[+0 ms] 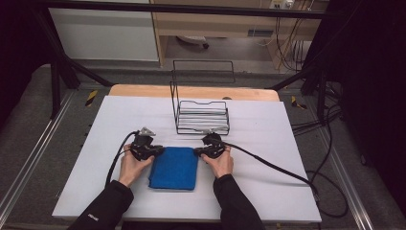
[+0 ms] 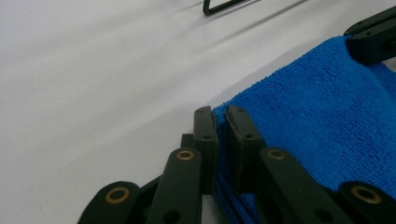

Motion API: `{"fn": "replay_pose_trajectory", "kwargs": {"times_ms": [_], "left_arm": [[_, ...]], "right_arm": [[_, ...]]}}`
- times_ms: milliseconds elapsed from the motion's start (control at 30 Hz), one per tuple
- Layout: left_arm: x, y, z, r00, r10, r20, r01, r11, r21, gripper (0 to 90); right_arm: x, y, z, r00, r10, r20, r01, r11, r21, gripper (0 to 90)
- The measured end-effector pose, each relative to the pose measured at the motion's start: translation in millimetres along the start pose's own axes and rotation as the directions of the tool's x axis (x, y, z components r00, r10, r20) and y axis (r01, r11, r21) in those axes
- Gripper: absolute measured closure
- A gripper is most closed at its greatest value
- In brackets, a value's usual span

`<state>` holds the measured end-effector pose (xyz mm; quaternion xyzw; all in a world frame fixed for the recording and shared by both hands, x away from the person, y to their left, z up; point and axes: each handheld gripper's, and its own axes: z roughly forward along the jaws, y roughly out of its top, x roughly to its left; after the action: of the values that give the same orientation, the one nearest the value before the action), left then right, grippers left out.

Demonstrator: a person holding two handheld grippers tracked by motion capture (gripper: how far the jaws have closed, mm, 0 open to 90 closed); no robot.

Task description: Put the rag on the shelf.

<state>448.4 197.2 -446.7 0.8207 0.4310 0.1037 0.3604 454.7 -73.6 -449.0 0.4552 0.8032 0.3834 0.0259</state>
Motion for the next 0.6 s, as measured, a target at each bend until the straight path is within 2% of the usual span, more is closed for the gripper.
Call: {"fn": "replay_pose_trajectory", "kwargs": {"times_ms": [167,233,400,467,600], "left_arm": [[7.5,-1.3,-4.5,0.9974,-0.054,0.048,0.055,0.9983,-0.017,84.3],[9.9,-1.7,-9.3,0.9968,-0.060,0.053,0.062,0.9973,-0.039,84.4],[6.2,-0.6,-22.0,0.9985,-0.034,0.042,0.038,0.9939,-0.103,84.6],[4.7,-0.9,-25.3,0.9985,-0.032,0.044,0.037,0.9929,-0.113,84.6],[1.8,-3.4,-32.4,0.9984,-0.026,0.050,0.033,0.9897,-0.139,84.6]], "right_arm": [[3.9,-0.4,-7.1,0.9999,-0.017,0.004,0.017,0.999,-0.033,87.0],[6.0,0.0,-10.8,0.9998,-0.022,-0.004,0.022,0.998,-0.052,87.0],[9.8,1.1,-19.2,0.9990,-0.042,-0.018,0.040,0.995,-0.094,87.1],[13.4,1.4,-26.6,0.9976,-0.065,-0.027,0.061,0.990,-0.130,87.2],[16.7,1.3,-33.1,0.9958,-0.085,-0.035,0.079,0.985,-0.155,87.2]]}}
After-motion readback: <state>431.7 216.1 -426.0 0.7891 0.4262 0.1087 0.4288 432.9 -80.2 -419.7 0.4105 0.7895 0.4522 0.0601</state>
